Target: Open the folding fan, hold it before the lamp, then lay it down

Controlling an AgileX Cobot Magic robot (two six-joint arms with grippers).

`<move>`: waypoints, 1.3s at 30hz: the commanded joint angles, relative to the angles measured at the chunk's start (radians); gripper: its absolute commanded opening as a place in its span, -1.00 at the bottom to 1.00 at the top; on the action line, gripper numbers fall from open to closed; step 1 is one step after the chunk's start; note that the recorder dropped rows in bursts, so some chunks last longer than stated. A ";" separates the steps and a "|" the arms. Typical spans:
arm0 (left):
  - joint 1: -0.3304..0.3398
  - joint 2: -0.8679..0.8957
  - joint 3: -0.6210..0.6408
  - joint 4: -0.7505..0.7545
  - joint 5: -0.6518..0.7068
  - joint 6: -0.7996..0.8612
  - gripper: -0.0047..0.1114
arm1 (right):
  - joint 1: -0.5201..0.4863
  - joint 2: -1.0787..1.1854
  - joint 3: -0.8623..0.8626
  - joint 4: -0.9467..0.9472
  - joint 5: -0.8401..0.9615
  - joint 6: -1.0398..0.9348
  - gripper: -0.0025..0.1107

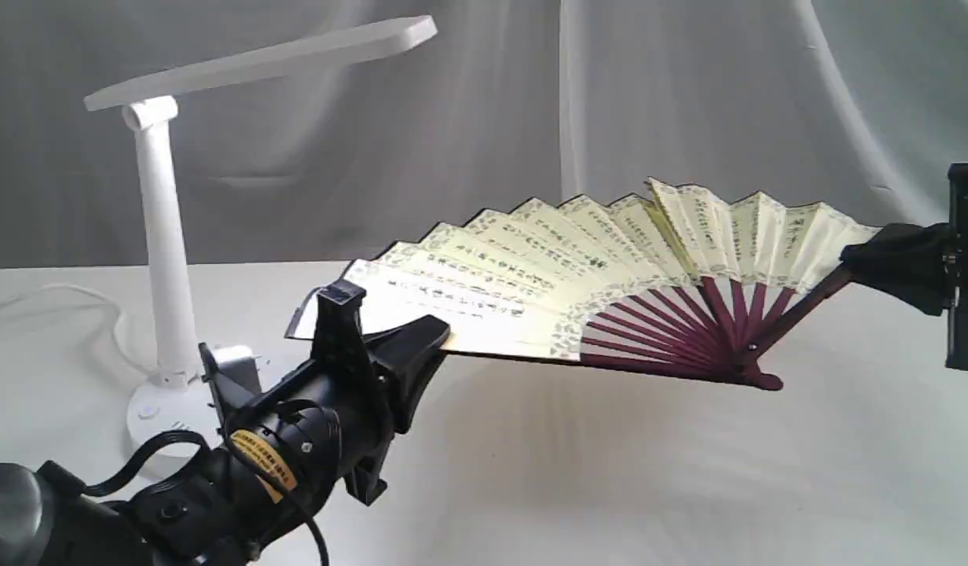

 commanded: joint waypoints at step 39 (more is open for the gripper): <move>-0.134 -0.103 0.128 -0.365 -0.075 0.050 -0.92 | -0.063 -0.009 0.011 -0.051 -0.054 -0.068 -0.95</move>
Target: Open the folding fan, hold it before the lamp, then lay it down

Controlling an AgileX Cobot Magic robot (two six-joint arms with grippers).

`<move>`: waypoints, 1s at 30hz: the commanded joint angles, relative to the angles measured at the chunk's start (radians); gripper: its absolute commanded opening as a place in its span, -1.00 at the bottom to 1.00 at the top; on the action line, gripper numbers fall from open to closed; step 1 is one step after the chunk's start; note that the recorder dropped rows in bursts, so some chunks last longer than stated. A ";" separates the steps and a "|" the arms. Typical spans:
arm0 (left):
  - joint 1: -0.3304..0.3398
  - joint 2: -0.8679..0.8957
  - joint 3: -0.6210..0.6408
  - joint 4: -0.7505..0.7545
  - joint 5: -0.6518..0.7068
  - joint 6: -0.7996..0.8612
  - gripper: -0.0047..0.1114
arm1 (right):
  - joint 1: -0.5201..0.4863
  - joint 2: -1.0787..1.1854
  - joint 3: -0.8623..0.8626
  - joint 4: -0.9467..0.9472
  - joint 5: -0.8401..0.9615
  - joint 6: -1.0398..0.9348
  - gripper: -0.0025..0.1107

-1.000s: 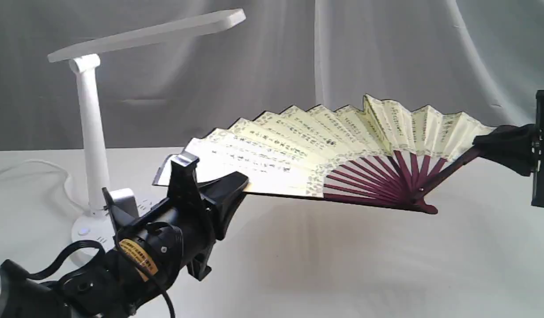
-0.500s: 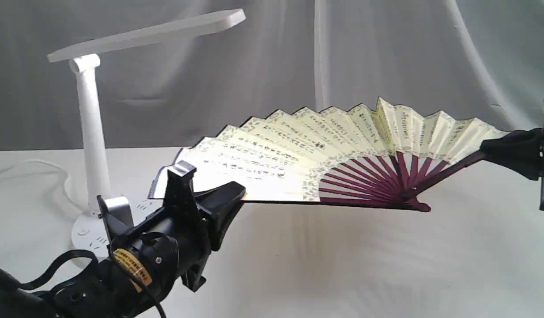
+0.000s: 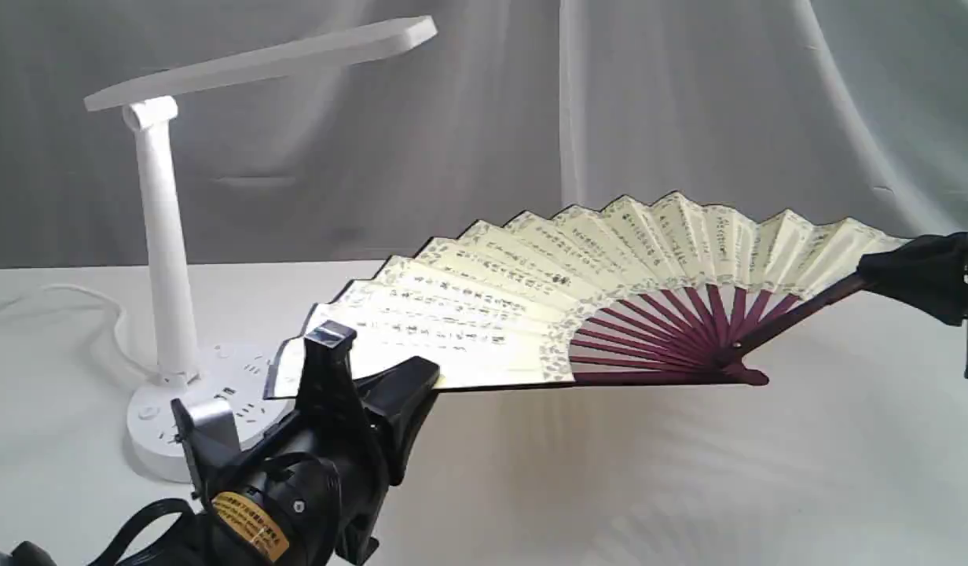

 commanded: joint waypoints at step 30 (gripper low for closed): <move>0.007 -0.214 0.111 -0.220 -0.081 0.120 -0.92 | 0.083 -0.080 0.000 0.108 -0.085 -0.064 -0.95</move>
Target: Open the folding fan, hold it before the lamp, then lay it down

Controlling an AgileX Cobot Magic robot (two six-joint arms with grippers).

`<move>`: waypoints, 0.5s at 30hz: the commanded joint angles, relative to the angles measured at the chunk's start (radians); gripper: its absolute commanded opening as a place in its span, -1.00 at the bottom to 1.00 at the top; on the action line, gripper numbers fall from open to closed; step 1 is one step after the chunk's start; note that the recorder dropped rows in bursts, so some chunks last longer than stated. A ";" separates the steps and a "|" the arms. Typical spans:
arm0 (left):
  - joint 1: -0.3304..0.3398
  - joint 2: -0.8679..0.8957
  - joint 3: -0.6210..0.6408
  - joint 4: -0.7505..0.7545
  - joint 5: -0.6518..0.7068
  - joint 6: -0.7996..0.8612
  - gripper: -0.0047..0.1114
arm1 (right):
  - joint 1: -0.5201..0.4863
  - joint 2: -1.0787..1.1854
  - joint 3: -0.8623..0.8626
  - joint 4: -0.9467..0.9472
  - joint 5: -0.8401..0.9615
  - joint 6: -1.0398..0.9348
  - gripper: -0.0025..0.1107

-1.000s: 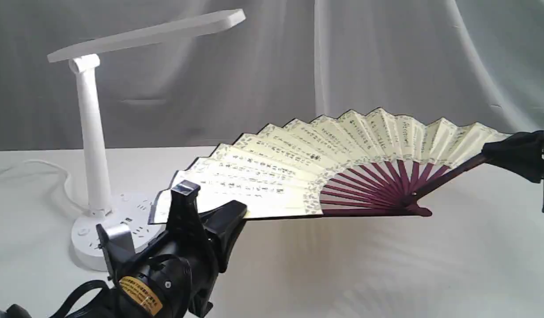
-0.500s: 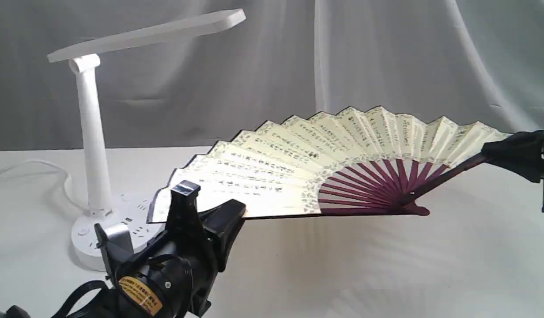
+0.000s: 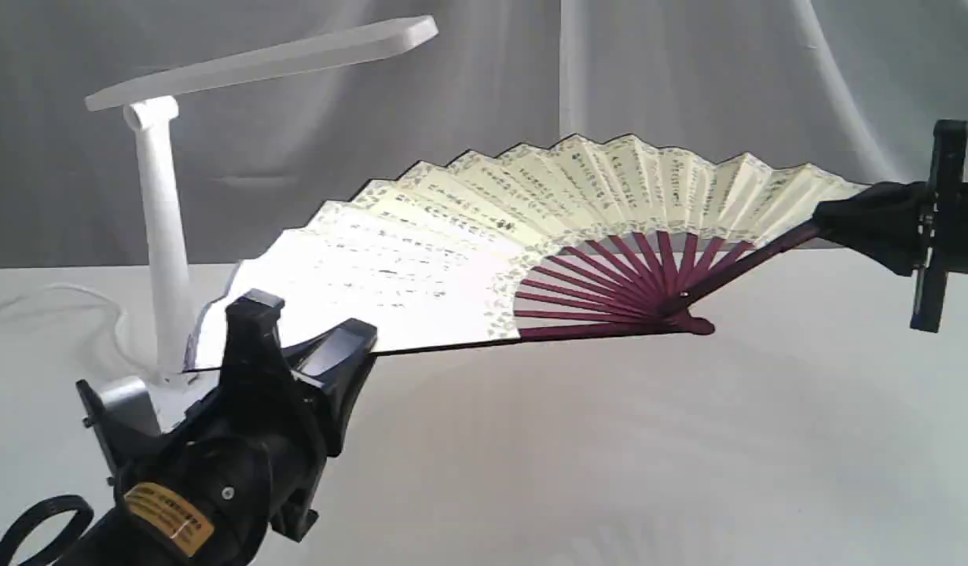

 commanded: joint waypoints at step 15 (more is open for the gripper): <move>0.013 -0.258 0.171 -0.209 -0.090 0.041 -0.92 | 0.095 -0.133 0.000 0.013 -0.085 -0.055 -0.95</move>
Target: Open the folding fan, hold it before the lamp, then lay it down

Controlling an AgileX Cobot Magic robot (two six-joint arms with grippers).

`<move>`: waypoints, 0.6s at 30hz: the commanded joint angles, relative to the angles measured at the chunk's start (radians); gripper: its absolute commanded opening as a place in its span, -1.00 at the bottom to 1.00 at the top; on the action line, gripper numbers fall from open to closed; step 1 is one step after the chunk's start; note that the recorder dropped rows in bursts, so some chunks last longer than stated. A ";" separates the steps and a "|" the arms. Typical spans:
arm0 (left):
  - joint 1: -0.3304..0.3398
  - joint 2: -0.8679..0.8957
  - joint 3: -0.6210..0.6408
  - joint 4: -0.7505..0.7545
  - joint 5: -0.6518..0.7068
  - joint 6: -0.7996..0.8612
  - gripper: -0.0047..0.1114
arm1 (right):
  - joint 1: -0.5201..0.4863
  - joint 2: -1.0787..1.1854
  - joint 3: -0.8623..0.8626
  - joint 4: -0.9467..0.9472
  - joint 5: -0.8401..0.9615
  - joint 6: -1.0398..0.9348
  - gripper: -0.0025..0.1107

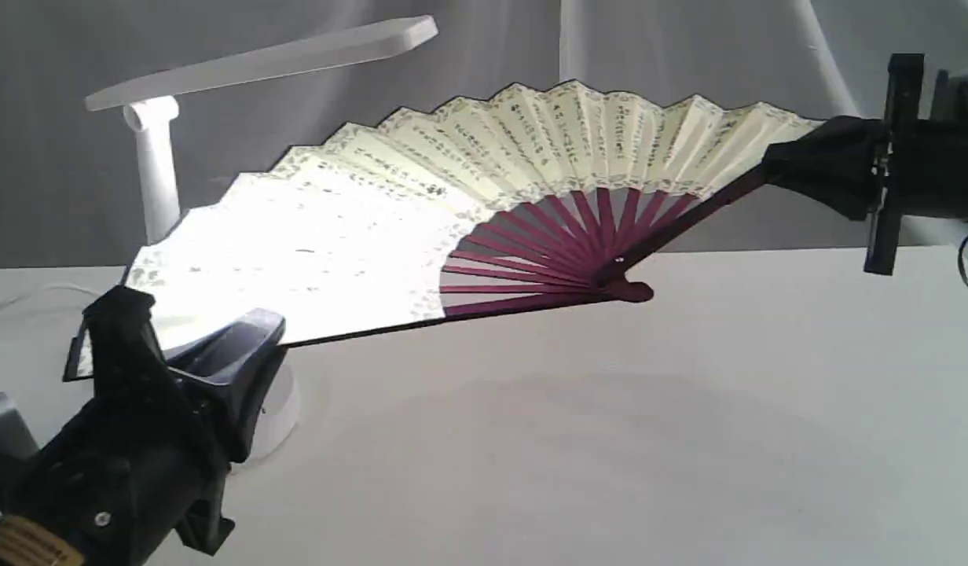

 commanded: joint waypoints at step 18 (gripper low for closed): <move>0.013 -0.178 0.104 -0.141 -0.084 0.007 -0.92 | 0.046 -0.080 -0.001 -0.009 -0.077 -0.048 -0.95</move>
